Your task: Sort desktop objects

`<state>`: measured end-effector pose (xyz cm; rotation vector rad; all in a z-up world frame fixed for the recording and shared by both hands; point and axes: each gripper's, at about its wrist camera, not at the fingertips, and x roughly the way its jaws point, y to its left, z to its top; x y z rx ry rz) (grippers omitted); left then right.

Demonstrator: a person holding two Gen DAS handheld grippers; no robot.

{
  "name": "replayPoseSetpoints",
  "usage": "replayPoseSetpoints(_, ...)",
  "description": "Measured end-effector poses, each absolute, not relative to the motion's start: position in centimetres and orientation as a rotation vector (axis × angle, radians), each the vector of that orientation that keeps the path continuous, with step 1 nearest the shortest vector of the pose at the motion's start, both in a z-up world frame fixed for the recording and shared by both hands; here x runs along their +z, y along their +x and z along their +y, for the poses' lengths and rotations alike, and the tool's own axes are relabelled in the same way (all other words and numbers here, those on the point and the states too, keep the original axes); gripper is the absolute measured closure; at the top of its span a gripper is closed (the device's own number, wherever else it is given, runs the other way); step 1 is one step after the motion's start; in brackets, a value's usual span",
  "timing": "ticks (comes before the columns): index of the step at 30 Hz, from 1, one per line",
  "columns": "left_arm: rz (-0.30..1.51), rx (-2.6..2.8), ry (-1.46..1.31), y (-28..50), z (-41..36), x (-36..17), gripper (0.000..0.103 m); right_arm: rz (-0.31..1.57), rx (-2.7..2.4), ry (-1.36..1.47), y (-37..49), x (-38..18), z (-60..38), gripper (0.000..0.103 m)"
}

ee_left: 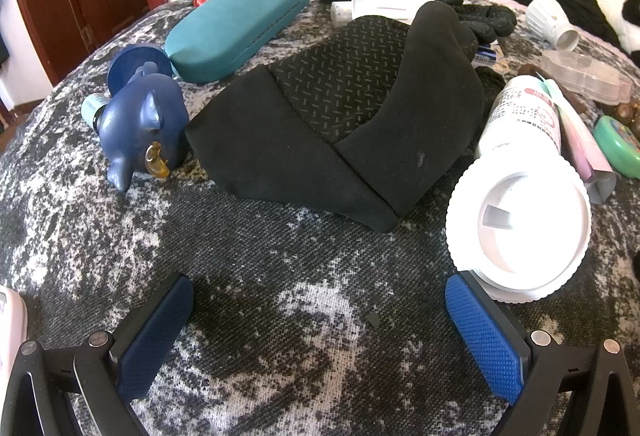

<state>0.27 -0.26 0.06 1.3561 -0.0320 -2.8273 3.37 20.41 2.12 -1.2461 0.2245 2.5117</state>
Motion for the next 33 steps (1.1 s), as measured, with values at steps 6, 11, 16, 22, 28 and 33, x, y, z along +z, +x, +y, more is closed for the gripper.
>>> replayPoseSetpoints(6, -0.032, -2.827, 1.357, 0.3, -0.3, 0.1, 0.0, 0.224, 2.512, -1.246, 3.4, 2.1, 20.4, 0.0)
replayPoseSetpoints(11, -0.026, -2.822, 1.361, 0.2, -0.3, 0.1, 0.0, 0.224, 2.512, -1.246, 3.4, 2.1, 20.4, 0.0)
replayPoseSetpoints(16, 0.036, -2.772, 1.432, 0.1, -0.6, 0.4, 0.0, 0.223, 2.51, -1.251, 3.3, 2.2, 20.5, 0.0)
replayPoseSetpoints(22, -0.045, -2.772, 1.513, 0.4, -0.8, 1.0, 0.0, 0.237, 2.526, -1.281, 2.9, 2.3, 20.9, 0.0)
replayPoseSetpoints(28, -0.251, -2.846, 1.247, 1.2, -0.8, 5.6, 0.0, 0.336, 2.609, -1.274, 3.8, 4.2, 20.7, 0.0)
replayPoseSetpoints(33, -0.019, -2.838, 1.238, -1.8, -4.0, 7.3, 0.0, 0.313, 2.741, -1.068, 3.8, 8.5, 19.9, 0.0)
